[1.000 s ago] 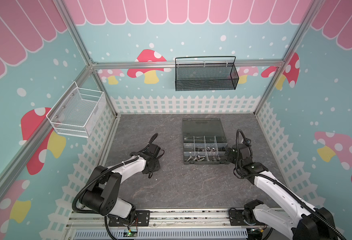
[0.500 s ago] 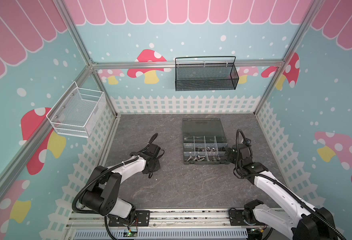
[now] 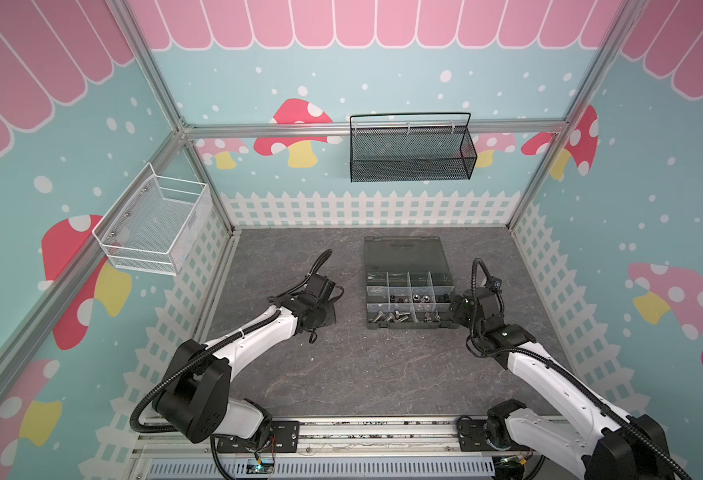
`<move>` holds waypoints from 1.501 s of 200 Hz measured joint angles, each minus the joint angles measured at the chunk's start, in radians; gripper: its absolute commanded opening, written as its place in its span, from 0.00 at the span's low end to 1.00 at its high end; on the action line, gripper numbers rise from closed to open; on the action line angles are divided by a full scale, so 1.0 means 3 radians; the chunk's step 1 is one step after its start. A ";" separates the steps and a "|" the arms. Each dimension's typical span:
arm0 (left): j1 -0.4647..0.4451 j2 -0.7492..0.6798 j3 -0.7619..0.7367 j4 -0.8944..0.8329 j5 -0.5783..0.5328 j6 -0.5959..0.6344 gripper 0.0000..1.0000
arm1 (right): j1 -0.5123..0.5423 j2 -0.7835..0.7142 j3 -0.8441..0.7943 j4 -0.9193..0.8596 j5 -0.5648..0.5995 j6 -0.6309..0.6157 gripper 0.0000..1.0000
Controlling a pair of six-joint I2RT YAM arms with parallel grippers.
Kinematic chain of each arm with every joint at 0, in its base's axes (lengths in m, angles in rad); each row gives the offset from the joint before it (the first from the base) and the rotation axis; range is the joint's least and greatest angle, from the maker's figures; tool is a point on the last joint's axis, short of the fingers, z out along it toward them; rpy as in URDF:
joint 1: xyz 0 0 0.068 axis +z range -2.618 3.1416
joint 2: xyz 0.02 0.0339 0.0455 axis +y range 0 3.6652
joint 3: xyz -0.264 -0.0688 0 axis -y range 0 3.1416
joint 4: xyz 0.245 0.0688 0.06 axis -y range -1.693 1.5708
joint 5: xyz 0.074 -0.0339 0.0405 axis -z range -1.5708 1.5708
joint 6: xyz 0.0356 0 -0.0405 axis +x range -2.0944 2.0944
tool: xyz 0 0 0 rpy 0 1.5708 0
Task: Sort the screws and nuts into containers
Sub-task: 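Lift the black nut with the left gripper and carry it over the box, then open the left gripper to drop the black nut into the box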
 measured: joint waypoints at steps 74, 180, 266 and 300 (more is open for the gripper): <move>-0.0643 0.1104 0.1315 0.0271 0.0013 0.0117 0.21 | 0.0000 -0.0062 0.0000 -0.0008 0.0028 0.0003 0.97; -0.0687 0.2330 0.2528 0.0285 0.0455 0.0238 0.25 | 0.0000 -0.0376 -0.0086 -0.0080 0.0126 0.0005 0.97; -0.0706 0.2399 0.2584 0.0224 0.0581 0.0225 0.44 | 0.0000 -0.0381 -0.0086 -0.0094 0.0160 0.0014 0.97; -0.0706 0.2336 0.2572 0.0203 0.0584 0.0226 0.45 | 0.0000 -0.0352 -0.0086 -0.0094 0.0163 0.0013 0.97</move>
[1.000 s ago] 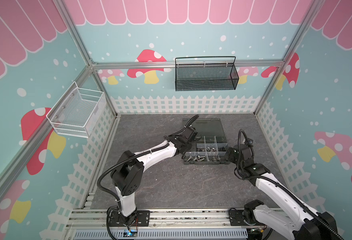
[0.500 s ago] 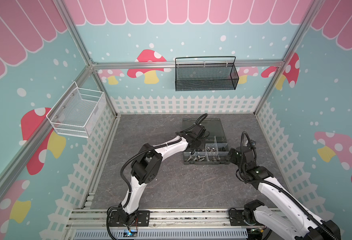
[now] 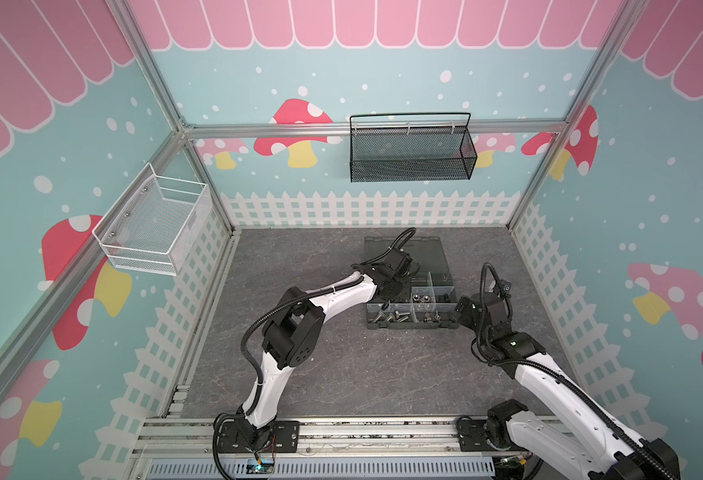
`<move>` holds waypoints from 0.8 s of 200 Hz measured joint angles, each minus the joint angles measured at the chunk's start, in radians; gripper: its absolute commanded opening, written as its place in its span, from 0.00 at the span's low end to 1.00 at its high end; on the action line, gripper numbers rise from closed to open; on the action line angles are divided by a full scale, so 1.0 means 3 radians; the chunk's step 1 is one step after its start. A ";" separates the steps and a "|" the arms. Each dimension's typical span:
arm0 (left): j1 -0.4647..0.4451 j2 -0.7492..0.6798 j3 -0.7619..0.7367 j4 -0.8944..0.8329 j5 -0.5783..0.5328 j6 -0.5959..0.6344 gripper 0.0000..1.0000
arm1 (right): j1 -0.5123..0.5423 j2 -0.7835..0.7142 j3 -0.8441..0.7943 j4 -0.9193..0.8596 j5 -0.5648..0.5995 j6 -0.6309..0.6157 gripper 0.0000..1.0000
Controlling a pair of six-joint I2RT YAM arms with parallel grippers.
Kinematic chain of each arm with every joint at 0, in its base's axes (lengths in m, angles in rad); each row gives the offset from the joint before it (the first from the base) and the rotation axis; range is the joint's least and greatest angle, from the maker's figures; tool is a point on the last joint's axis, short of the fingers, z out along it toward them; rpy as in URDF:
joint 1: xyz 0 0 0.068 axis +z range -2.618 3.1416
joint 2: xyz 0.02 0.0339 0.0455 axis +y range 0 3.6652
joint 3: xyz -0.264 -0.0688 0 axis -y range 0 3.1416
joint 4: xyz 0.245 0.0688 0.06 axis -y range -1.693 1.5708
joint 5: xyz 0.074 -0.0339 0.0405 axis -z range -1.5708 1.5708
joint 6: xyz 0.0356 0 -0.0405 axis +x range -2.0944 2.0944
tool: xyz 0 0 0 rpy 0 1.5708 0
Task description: Sort the screws and nuts into containers
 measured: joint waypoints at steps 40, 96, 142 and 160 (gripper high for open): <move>0.0000 -0.0454 -0.0210 -0.0006 -0.0089 0.0033 0.51 | 0.0000 0.0008 0.0000 0.0001 0.0022 -0.0001 0.97; 0.0037 -0.1394 -0.0844 0.0088 -0.0425 0.0097 0.87 | 0.0000 0.0006 0.0001 0.0000 0.0104 -0.0004 0.97; 0.0326 -0.2125 -0.1657 0.0207 -0.0807 0.0089 1.00 | 0.0000 0.0006 0.0004 0.0000 0.0175 -0.0025 0.97; 0.0511 -0.2401 -0.1977 0.0256 -0.0945 0.0083 1.00 | 0.0000 0.0005 0.0005 0.0008 0.0209 -0.0046 0.97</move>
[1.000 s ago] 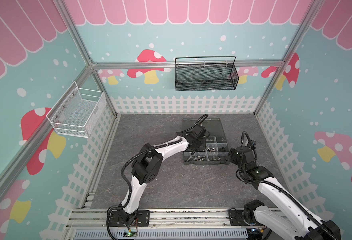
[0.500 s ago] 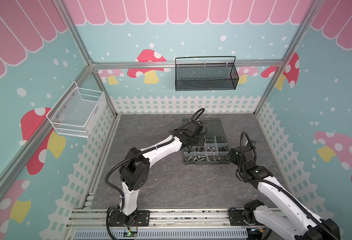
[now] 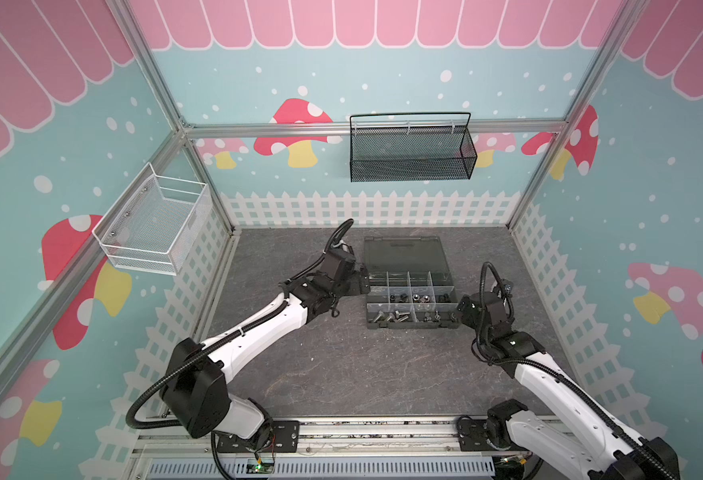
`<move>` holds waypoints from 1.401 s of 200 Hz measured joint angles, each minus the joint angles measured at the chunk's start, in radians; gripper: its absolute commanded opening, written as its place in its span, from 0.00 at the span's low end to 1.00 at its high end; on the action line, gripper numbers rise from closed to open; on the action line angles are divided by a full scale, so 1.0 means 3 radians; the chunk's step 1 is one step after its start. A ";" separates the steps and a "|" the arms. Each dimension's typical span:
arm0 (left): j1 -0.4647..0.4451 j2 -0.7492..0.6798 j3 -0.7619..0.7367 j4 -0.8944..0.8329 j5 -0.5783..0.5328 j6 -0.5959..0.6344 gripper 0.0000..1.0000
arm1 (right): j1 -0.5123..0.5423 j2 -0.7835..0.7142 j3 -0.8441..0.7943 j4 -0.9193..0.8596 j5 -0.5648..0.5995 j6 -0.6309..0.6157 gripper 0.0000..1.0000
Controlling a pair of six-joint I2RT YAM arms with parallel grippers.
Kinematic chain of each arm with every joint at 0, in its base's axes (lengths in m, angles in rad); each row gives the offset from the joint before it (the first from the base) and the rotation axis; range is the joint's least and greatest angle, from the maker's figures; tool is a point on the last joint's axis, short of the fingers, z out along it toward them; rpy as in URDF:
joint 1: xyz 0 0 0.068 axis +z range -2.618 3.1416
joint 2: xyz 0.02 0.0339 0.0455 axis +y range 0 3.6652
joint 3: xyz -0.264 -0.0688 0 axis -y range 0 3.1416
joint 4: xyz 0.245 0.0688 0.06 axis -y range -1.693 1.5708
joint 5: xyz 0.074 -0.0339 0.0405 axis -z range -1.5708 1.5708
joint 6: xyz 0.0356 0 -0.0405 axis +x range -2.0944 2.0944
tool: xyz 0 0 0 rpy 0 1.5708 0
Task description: Sort the screws and nuts into containers
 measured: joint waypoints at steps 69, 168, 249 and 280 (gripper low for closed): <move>0.0765 -0.0743 -0.0998 0.0223 -0.0431 -0.0056 1.00 | 0.0000 -0.0028 -0.0051 0.0312 0.0210 -0.0239 0.97; 0.1438 -0.1222 -0.1848 0.0933 -0.0619 0.0058 1.00 | -0.0009 -0.0081 -0.0449 0.0946 0.0596 -0.0721 0.97; 0.1698 -0.1544 -0.2611 0.2148 -0.0762 0.0622 1.00 | -0.0056 -0.0064 -0.0814 0.1685 0.0740 -0.1169 0.97; 0.1797 -0.1446 -0.2917 0.2841 -0.0729 0.0852 1.00 | -0.0112 -0.0062 -0.1123 0.2237 0.0752 -0.1471 0.97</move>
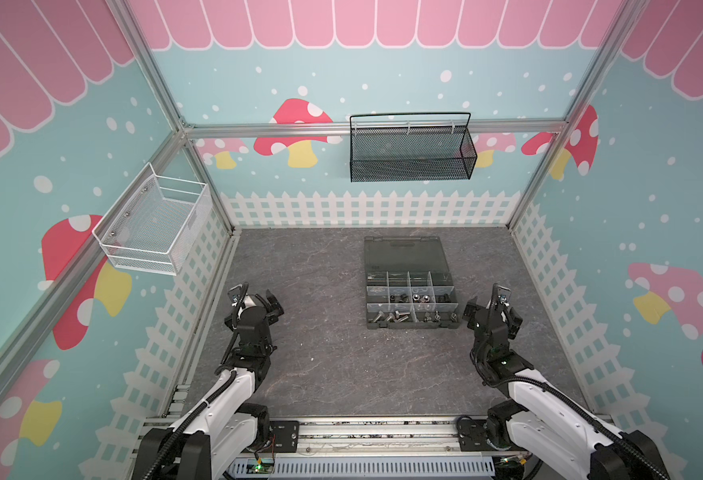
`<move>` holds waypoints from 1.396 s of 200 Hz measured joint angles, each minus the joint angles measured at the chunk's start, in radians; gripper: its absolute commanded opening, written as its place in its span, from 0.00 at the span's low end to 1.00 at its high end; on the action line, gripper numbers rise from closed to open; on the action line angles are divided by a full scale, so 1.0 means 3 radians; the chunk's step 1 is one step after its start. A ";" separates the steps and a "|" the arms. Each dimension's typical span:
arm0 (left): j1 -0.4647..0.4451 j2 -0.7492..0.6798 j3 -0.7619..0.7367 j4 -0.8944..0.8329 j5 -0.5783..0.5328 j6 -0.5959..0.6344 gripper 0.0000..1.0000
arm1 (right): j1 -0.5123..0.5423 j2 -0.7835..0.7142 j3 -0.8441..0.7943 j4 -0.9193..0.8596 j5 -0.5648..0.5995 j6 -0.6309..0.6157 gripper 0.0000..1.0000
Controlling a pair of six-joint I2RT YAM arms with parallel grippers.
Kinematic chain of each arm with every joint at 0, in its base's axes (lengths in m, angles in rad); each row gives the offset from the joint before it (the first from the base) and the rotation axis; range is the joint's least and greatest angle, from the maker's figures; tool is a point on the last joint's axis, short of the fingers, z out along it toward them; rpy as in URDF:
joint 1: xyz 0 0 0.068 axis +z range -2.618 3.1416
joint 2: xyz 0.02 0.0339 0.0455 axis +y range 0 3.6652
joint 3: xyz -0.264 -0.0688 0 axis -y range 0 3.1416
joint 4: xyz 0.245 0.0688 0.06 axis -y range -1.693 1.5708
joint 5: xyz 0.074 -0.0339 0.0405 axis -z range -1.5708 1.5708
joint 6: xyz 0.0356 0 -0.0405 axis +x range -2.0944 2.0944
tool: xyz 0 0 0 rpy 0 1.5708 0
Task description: Sort the screws and nuts into containers
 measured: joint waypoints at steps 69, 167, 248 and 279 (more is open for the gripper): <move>0.0153 0.0754 -0.0003 0.0895 0.0436 0.0240 1.00 | -0.0398 0.0146 -0.0154 0.0762 -0.0211 -0.0277 0.97; 0.0303 0.1850 -0.0098 0.2237 0.1258 0.0514 1.00 | -0.0735 0.0547 -0.0398 0.1732 -0.0632 -0.0504 0.97; 0.0427 0.1837 0.0350 0.1747 0.2009 0.0657 1.00 | -0.0841 0.0940 -0.0567 0.2369 -0.0921 -0.0638 0.97; 0.0427 0.1837 0.0350 0.1709 0.2059 0.0660 1.00 | -0.0893 0.1272 -0.0567 0.2777 -0.1132 -0.0774 0.97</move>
